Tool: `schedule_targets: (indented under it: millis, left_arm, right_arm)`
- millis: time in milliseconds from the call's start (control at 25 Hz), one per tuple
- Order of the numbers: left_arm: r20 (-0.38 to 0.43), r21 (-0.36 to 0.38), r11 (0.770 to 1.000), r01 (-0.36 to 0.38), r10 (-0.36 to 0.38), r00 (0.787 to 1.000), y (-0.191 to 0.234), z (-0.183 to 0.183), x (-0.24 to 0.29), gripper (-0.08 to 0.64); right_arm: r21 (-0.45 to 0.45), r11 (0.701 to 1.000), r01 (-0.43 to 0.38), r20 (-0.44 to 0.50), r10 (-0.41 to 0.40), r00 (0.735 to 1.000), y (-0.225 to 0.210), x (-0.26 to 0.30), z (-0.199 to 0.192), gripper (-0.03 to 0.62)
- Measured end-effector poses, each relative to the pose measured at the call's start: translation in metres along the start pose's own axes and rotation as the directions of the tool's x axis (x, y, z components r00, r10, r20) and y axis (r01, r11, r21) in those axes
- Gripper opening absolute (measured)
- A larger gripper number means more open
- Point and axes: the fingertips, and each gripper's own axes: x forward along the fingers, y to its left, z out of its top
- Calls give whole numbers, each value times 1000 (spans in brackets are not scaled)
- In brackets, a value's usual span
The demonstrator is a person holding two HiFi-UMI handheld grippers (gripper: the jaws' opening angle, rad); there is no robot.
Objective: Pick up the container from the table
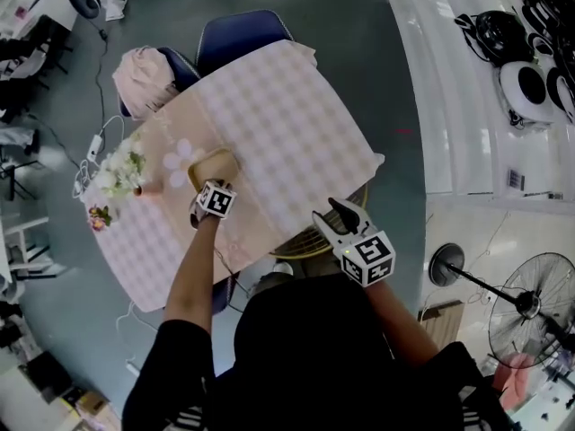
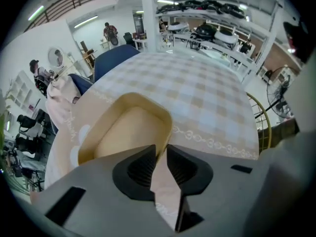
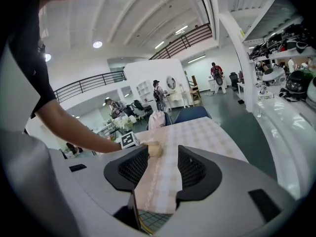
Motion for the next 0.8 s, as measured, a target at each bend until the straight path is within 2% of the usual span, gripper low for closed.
schedule_targets:
  millis: [120, 320, 480, 680, 800]
  left_arm:
    - [3, 17, 1000, -15, 15, 1000, 4, -1, -9, 17]
    - [93, 43, 999, -11, 7, 996, -2, -3, -41, 12]
    - [190, 45, 999, -13, 4, 982, -16, -3, -79, 12]
    - [325, 45, 999, -11, -4, 946, -39, -7, -139, 11]
    - [395, 30, 1000, -8, -4, 919, -55, -14, -176, 11]
  right_arm:
    - [10, 1000, 29, 13, -29, 999, -4, -3, 2, 166]
    - [3, 999, 35, 61, -35, 998, 20, -8, 10, 166]
    - [-14, 999, 36, 96, -34, 995, 49, -14, 12, 164]
    - [-23, 998, 63, 165, -58, 985, 85, -35, 20, 129]
    - [-27, 996, 83, 201, -76, 977, 103, -49, 21, 57]
